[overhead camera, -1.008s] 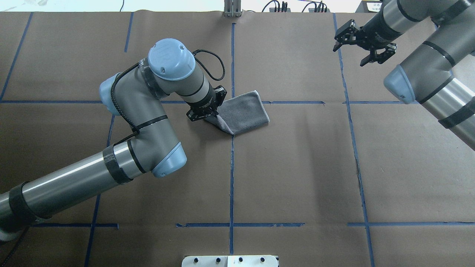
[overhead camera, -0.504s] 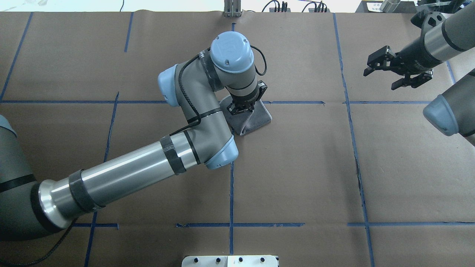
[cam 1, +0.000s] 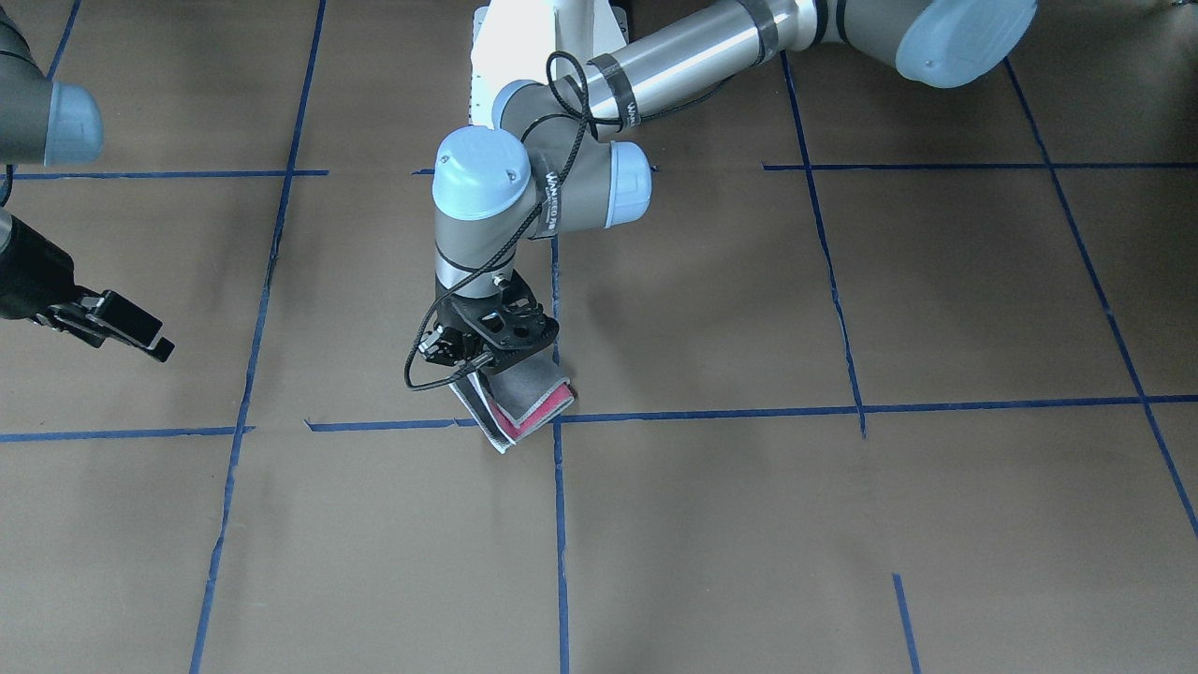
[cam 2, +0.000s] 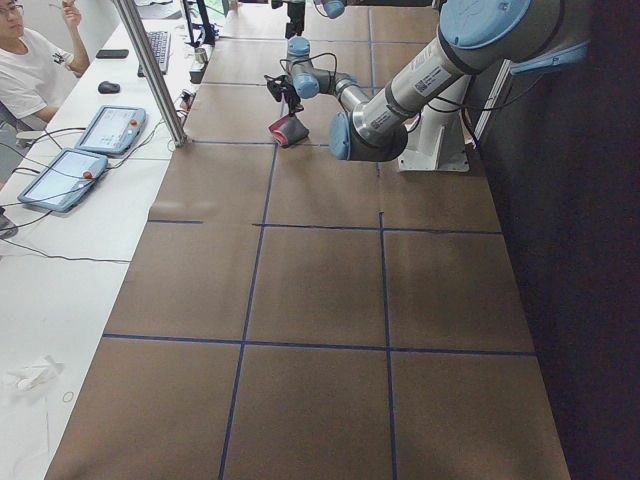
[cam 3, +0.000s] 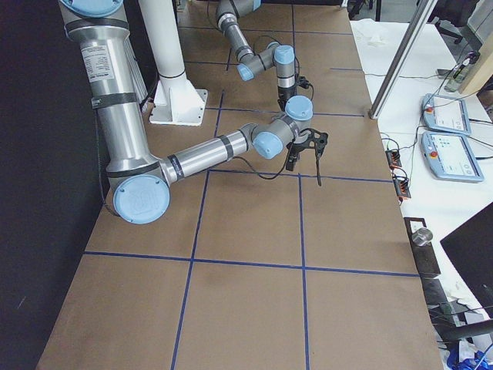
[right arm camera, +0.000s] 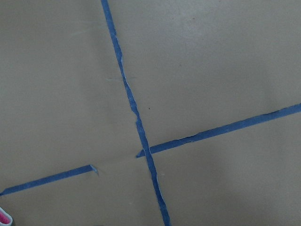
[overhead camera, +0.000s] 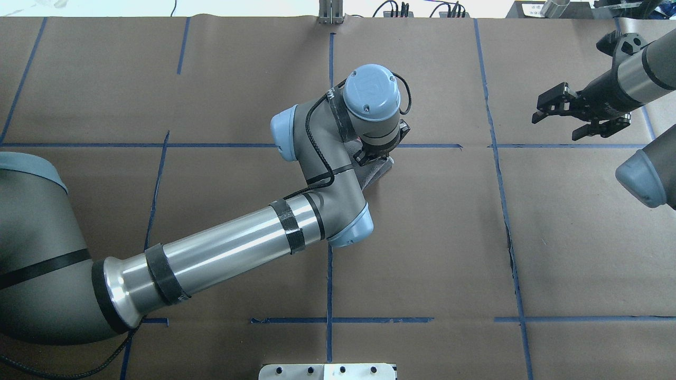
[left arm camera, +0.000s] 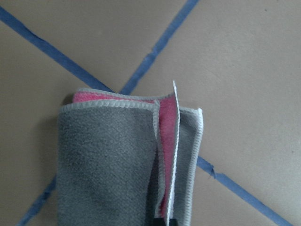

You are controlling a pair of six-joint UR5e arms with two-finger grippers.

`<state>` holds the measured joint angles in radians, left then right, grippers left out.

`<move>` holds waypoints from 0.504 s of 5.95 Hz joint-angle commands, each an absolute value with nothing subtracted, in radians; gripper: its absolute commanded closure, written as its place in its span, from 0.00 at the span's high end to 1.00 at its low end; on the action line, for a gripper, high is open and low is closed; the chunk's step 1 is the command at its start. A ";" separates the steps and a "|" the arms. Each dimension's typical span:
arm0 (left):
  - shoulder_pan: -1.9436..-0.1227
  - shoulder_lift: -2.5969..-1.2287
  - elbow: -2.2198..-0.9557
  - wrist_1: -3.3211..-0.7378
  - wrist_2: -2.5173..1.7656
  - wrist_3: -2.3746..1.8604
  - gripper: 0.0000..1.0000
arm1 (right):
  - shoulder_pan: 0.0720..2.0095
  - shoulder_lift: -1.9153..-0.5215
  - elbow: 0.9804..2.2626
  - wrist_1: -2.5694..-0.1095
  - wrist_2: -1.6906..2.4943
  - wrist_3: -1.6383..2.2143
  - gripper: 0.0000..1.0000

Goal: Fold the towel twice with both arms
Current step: 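Carry the strip end over toward the other end and lay it down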

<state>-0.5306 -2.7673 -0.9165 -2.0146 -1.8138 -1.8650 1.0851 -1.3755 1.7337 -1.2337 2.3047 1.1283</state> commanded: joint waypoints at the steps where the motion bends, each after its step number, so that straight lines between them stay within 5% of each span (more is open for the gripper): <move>1: -0.517 -2.776 -0.888 -2.080 -1.778 -1.843 1.00 | 1.085 -1.381 1.732 -1.233 2.304 1.124 1.00; 3: -0.543 -2.766 -0.926 -2.103 -1.798 -1.839 1.00 | 1.104 -1.407 1.729 -1.233 2.310 1.028 1.00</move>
<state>-0.5290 -2.7728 -0.9037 -2.1002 -1.7849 -1.8448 1.0907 -1.3956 1.7291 -1.2326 2.3058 1.0770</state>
